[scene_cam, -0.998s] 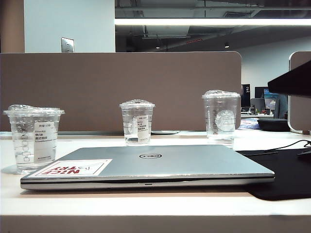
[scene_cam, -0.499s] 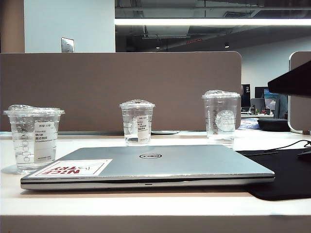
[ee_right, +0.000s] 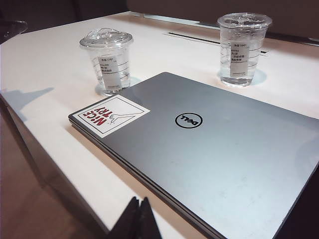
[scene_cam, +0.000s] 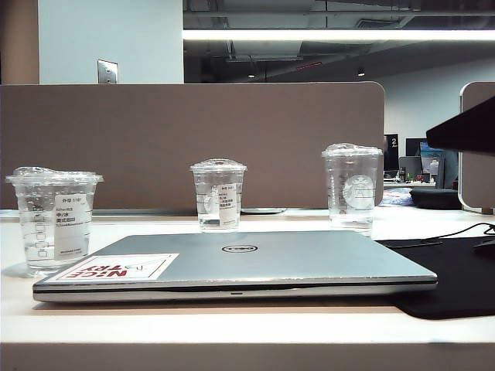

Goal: Pick up the coffee cup on the left and place it on the left side of the laptop.

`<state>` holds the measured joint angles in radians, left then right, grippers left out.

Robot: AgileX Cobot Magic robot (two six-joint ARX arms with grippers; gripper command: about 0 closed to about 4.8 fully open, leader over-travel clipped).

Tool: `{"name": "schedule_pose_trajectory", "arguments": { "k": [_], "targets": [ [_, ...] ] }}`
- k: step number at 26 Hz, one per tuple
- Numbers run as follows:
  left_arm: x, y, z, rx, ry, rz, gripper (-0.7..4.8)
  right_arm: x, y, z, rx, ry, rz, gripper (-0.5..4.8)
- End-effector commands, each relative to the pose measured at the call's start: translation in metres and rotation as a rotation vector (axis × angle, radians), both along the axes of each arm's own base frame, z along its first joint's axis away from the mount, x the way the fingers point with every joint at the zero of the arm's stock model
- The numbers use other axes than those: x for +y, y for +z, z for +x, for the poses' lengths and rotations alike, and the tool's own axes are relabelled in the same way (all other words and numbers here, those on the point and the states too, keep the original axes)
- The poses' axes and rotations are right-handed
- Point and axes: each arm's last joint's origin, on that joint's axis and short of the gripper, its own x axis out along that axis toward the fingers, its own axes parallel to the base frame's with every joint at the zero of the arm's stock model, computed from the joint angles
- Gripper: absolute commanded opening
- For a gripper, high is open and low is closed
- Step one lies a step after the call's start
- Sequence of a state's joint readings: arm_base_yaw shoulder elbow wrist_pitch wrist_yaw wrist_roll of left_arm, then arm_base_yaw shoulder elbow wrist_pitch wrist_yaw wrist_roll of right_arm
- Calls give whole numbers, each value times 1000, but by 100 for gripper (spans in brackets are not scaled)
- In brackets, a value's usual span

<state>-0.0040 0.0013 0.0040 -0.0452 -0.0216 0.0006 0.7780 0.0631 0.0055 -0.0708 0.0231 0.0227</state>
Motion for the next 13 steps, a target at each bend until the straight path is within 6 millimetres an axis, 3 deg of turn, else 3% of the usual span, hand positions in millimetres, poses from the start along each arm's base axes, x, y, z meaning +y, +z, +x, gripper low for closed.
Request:
{"name": "schedule_pose_trajectory", "arguments": {
  "k": [1,13],
  "targets": [
    [0,2,0,-12,-4,13,-5,0,0,0,-6,0,9,-4],
    [0,2,0,-11,-1,28,-5,0,0,0,-6,0,9,-4]
  ]
}}
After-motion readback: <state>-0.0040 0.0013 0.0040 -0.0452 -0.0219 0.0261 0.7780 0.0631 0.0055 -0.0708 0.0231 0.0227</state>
